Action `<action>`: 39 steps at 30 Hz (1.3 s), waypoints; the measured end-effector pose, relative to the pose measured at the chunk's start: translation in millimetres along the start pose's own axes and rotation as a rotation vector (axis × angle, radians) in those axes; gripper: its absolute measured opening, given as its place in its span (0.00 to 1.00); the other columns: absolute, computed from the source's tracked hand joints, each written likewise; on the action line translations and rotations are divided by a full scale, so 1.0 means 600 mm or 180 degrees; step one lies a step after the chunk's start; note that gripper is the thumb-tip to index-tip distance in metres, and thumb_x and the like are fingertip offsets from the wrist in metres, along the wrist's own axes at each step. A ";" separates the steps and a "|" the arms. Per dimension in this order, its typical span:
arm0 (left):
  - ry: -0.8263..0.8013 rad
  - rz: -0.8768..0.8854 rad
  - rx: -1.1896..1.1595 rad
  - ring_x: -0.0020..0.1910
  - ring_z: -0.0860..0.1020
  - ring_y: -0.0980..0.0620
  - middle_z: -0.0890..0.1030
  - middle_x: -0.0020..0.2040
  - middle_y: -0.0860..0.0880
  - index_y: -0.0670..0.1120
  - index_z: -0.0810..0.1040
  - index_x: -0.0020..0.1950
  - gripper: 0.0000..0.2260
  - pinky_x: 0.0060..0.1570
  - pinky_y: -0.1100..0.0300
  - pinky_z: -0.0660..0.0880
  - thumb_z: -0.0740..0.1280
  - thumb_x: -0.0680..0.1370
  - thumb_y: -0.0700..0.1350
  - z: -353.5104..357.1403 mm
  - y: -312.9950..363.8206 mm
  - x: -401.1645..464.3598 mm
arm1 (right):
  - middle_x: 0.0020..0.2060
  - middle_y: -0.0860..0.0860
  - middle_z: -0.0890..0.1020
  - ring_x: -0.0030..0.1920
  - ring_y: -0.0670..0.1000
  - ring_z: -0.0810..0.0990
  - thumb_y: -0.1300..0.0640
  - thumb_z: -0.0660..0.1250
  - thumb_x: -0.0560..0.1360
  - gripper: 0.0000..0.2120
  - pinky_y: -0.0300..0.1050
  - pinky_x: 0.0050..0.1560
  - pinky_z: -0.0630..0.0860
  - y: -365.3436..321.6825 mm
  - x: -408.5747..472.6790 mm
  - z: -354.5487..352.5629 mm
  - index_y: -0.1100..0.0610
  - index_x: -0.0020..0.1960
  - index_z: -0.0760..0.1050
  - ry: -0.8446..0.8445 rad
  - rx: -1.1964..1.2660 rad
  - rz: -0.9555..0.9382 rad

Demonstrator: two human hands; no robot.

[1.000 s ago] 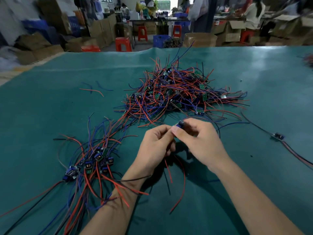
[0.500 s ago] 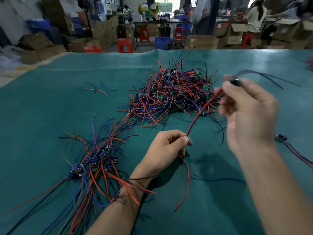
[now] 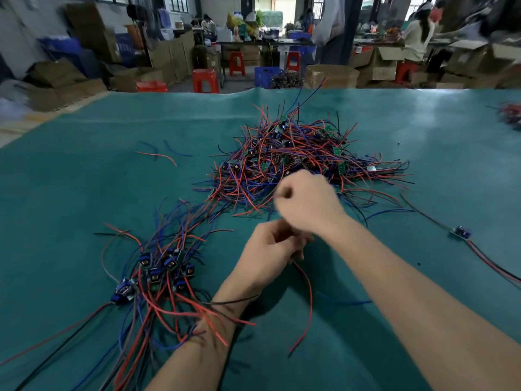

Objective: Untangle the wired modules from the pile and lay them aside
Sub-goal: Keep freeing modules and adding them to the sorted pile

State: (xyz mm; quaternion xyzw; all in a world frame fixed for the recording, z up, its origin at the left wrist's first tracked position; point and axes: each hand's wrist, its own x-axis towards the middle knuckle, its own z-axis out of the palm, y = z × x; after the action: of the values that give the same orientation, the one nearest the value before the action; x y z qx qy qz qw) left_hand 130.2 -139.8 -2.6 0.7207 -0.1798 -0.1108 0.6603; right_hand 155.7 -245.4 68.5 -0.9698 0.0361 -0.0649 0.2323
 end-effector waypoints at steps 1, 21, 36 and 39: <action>-0.0040 -0.0014 -0.0041 0.24 0.69 0.59 0.77 0.28 0.50 0.46 0.81 0.39 0.12 0.26 0.69 0.64 0.65 0.77 0.32 -0.002 -0.001 0.000 | 0.49 0.55 0.86 0.53 0.59 0.84 0.59 0.67 0.73 0.09 0.51 0.55 0.81 0.034 0.011 -0.003 0.53 0.49 0.84 0.0047 -0.0302 0.0195; -0.0048 -0.0084 -0.0135 0.25 0.69 0.59 0.77 0.29 0.48 0.42 0.82 0.45 0.09 0.27 0.71 0.65 0.64 0.78 0.32 -0.006 -0.003 0.002 | 0.53 0.57 0.80 0.52 0.58 0.77 0.49 0.72 0.78 0.08 0.48 0.50 0.72 0.193 0.072 -0.026 0.53 0.47 0.81 0.0300 -0.0789 0.0312; 0.0025 0.0180 -0.0257 0.31 0.75 0.51 0.79 0.35 0.48 0.39 0.80 0.56 0.07 0.27 0.64 0.69 0.64 0.83 0.39 -0.004 -0.002 0.000 | 0.32 0.55 0.82 0.27 0.48 0.78 0.68 0.71 0.76 0.03 0.38 0.25 0.73 0.091 -0.087 0.021 0.63 0.45 0.83 -0.0088 0.3883 0.0551; 0.0076 0.0114 -0.0303 0.26 0.69 0.56 0.77 0.30 0.50 0.36 0.80 0.54 0.08 0.25 0.68 0.64 0.63 0.83 0.39 -0.005 -0.010 0.004 | 0.34 0.55 0.82 0.26 0.47 0.74 0.64 0.75 0.74 0.02 0.39 0.23 0.68 0.103 -0.083 0.023 0.59 0.45 0.85 -0.0032 0.3622 0.0601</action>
State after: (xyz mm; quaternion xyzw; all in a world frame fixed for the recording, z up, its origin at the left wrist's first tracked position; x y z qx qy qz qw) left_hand 134.2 -137.5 -8.0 0.6864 -0.1792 -0.0988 0.6978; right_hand 106.0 -289.2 23.0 -0.6851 0.0808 -0.0485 0.7224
